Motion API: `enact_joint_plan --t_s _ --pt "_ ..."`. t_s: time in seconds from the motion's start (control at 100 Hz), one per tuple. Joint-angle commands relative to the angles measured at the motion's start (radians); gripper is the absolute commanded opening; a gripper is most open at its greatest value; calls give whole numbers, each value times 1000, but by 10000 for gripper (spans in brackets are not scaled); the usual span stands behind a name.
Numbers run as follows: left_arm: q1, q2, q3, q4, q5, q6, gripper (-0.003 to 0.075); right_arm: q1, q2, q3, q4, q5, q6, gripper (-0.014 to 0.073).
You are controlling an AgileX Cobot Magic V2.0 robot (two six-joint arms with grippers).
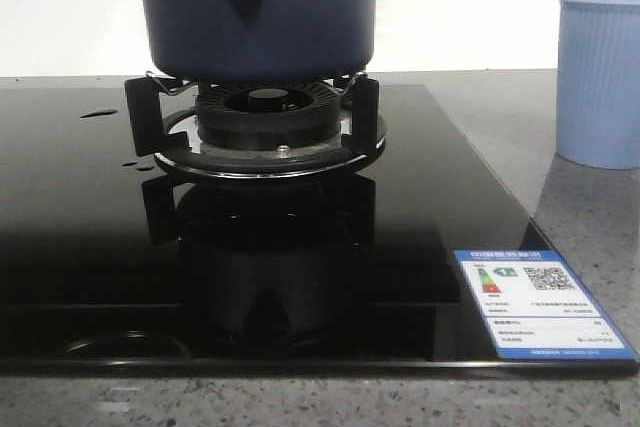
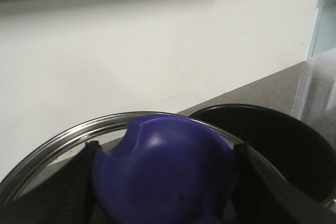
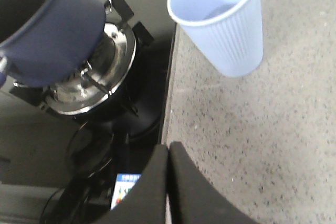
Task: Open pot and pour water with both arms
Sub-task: 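Move the right gripper to the light blue cup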
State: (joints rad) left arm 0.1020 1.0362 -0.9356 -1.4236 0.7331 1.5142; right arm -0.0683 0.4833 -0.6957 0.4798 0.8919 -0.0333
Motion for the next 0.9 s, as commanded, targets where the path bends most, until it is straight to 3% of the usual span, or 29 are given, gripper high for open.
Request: enact_joint_plan --t_s 0.0,0.2,0.3,0.37,0.49,0.56,0.89 --pt "5 -81 26 -104 -56 -8 299 -4 15 -31 21 -101 -32 -68" --pt "5 -148 85 -103 -88 -8 299 -4 23 -31 21 -209 -204 -59" --pt "5 -148 85 -121 -88 -8 299 7 43 -31 21 -228 -281 18" --pt "5 -148 85 -137 -88 -8 299 14 57 -31 21 -239 -334 156" --pt "5 -148 85 -141 -88 -7 299 14 63 -29 17 -260 -355 485" --pt "5 -148 85 -141 -88 -7 299 14 67 -26 -5 -275 -355 594" --pt "5 -148 85 -141 -88 -7 299 14 57 175 -70 -473 -390 612"
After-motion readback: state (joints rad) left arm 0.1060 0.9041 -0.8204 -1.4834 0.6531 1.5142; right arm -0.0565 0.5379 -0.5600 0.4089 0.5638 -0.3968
